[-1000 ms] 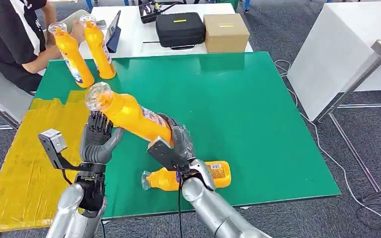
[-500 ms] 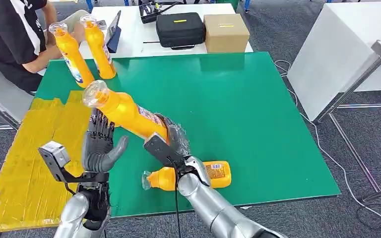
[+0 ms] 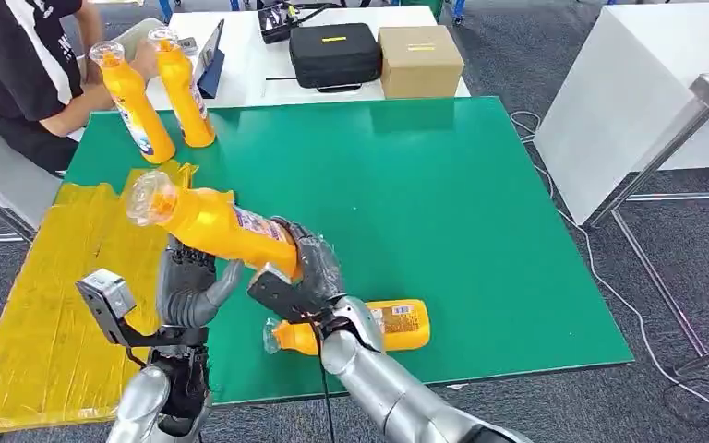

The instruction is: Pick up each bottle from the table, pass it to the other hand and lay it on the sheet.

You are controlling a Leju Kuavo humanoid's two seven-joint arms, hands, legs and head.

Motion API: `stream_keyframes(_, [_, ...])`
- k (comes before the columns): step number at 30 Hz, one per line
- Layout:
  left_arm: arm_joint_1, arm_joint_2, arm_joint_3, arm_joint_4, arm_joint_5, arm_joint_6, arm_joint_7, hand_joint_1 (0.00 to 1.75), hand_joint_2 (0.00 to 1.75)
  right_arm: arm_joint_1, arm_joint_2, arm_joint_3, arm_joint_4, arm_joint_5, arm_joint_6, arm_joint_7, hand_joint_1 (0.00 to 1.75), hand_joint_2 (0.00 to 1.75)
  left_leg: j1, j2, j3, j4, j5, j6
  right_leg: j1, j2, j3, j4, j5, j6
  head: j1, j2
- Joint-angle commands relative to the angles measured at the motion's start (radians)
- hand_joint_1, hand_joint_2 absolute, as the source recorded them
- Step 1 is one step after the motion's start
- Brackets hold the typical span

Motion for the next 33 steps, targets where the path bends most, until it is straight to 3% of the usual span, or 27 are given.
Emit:
stream_keyframes(1, [-0.027,0.006,0.024,0.03,0.015,-0.025,-0.003,0.0,1.75,-0.022,-0.007,0.295,0.118,0.187,-0.114,0.067,1.75,1.75,0.001,0.0,0.003,-0.001,-0.001,-0.002,0.0,0.002,0.003,-0.001,-0.001,0.0,0.0,0.0])
stream_keyframes(6, [-0.037,0.008,0.03,0.046,0.017,-0.03,-0.004,0.0,1.75,-0.013,-0.007,0.345,0.16,0.208,-0.112,0.039,1.75,1.75,0.001,-0.002,0.004,-0.001,-0.001,-0.002,0.0,0.001,0.004,-0.002,-0.001,-0.001,0.0,0.0])
stream_keyframes(11, [-0.044,0.01,0.053,0.067,0.028,-0.02,-0.019,0.0,1.75,-0.019,-0.007,0.385,0.18,0.218,0.0,0.042,1.75,1.75,0.001,-0.004,0.005,-0.002,-0.001,-0.002,0.0,0.0,0.005,-0.002,-0.002,-0.001,0.0,0.0])
stream_keyframes(25, [-0.044,0.01,0.053,0.067,0.028,-0.02,-0.019,0.0,1.75,-0.019,-0.007,0.385,0.18,0.218,0.0,0.042,1.75,1.75,0.001,-0.005,0.004,-0.001,-0.001,-0.003,0.0,-0.001,0.005,-0.002,-0.002,-0.001,0.0,0.0])
stream_keyframes(26, [-0.025,-0.005,0.081,0.033,0.05,0.001,-0.062,1.75,1.75,-0.027,-0.007,0.408,0.184,0.22,0.041,0.078,1.75,1.75,0.001,-0.004,0.003,-0.001,0.0,-0.002,0.0,-0.002,0.003,-0.002,-0.002,-0.001,0.0,0.0])
stream_keyframes(33, [-0.019,-0.008,0.082,0.028,0.045,0.005,-0.066,1.75,1.75,-0.053,-0.007,0.432,0.191,0.177,0.041,0.093,1.75,1.75,0.001,-0.004,0.003,-0.001,-0.001,-0.002,0.0,0.0,0.003,-0.001,-0.002,-0.001,0.0,0.0])
